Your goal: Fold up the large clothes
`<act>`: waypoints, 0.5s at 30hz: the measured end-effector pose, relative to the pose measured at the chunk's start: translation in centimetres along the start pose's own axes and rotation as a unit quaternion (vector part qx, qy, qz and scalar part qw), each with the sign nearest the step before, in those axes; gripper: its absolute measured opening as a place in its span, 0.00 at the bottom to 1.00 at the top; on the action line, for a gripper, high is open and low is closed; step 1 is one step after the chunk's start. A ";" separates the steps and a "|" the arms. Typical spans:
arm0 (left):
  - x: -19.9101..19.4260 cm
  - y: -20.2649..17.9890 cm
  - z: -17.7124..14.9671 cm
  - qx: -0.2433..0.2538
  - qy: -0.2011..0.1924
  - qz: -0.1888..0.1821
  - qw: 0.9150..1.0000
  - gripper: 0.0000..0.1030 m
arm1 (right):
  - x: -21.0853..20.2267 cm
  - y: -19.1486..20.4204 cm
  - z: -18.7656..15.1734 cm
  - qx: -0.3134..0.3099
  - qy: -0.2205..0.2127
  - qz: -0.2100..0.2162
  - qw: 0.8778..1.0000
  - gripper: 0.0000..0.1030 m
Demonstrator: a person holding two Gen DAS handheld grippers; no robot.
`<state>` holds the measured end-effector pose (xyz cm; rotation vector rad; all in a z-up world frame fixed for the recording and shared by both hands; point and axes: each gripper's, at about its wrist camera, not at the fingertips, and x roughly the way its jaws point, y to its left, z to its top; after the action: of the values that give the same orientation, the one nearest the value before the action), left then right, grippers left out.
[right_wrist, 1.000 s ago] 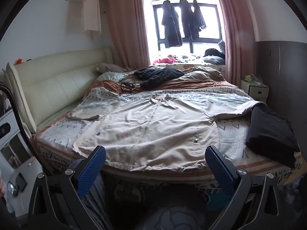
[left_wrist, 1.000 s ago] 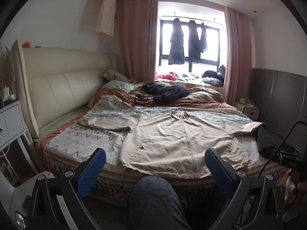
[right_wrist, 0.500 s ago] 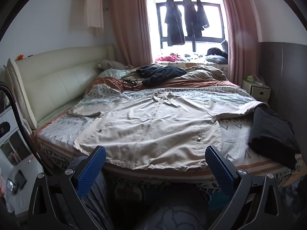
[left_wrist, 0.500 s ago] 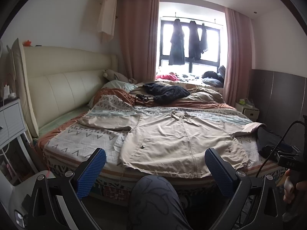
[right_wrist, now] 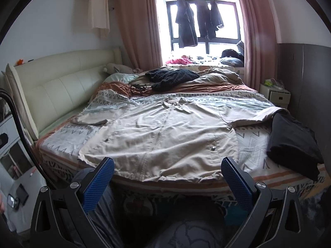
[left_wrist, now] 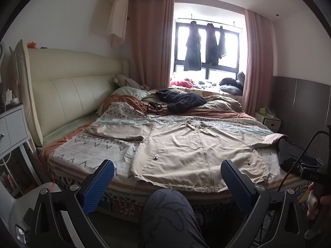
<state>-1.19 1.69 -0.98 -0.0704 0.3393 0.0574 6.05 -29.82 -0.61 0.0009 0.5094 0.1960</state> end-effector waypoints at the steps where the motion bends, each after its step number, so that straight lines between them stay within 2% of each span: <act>1: 0.0 0.0 -0.1 0.000 0.000 0.001 1.000 1.00 | 0.0 0.0 0.0 0.000 0.000 -0.001 1.000 1.00; 10: -0.4 -0.5 -0.4 0.001 0.001 -0.001 1.000 1.00 | 0.1 -0.5 0.1 0.009 0.004 0.007 1.000 1.00; 15: 0.0 0.5 -0.1 -0.002 0.003 0.001 1.000 1.00 | 0.2 -0.8 -0.1 0.012 0.005 0.004 1.000 1.00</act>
<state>-1.31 2.20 -1.11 -0.0733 0.3458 0.0600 6.28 -30.54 -0.80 0.0262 0.5218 0.1983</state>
